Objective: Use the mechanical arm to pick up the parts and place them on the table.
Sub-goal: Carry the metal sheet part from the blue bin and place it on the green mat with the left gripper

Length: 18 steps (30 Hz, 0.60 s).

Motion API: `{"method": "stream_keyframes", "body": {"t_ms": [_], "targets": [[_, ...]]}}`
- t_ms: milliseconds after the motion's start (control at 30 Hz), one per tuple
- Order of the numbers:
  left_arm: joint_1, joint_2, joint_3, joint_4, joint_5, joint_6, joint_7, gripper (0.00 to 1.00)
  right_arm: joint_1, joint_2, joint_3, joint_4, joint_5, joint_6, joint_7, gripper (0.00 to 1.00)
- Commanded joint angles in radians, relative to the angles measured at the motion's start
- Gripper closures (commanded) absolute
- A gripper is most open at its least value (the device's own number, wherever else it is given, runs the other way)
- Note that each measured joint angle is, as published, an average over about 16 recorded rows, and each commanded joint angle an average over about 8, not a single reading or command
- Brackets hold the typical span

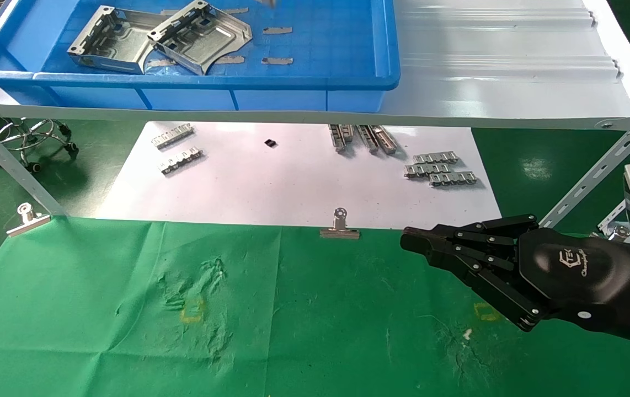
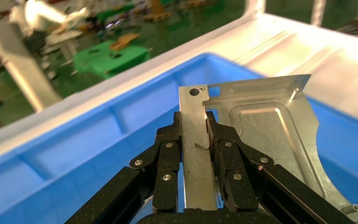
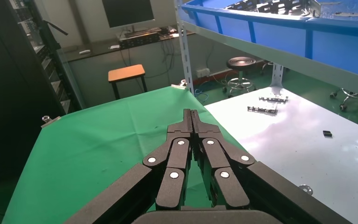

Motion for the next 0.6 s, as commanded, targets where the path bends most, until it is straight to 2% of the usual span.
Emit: {"method": "stream_keyframes", "body": {"t_ms": [33, 233, 333, 433, 600], "targets": [[-0.012, -0.032, -0.012, -0.007, -0.02, 0.068, 0.022, 1.0, 0.0, 0.0, 0.0, 0.0, 0.0, 0.0, 0.0, 1.0], [0.005, -0.133, -0.026, -0.049, -0.06, 0.369, 0.143, 1.0, 0.0, 0.0, 0.0, 0.0, 0.0, 0.0, 0.0, 1.0], [0.023, -0.179, -0.029, -0.065, -0.081, 0.481, 0.204, 1.0, 0.0, 0.0, 0.0, 0.0, 0.0, 0.0, 0.0, 1.0], [0.051, -0.226, -0.024, -0.086, -0.1, 0.535, 0.248, 1.0, 0.0, 0.0, 0.0, 0.0, 0.0, 0.0, 0.0, 1.0], [0.116, -0.313, 0.006, -0.171, -0.135, 0.544, 0.295, 1.0, 0.0, 0.0, 0.0, 0.0, 0.0, 0.0, 0.0, 1.0]]}}
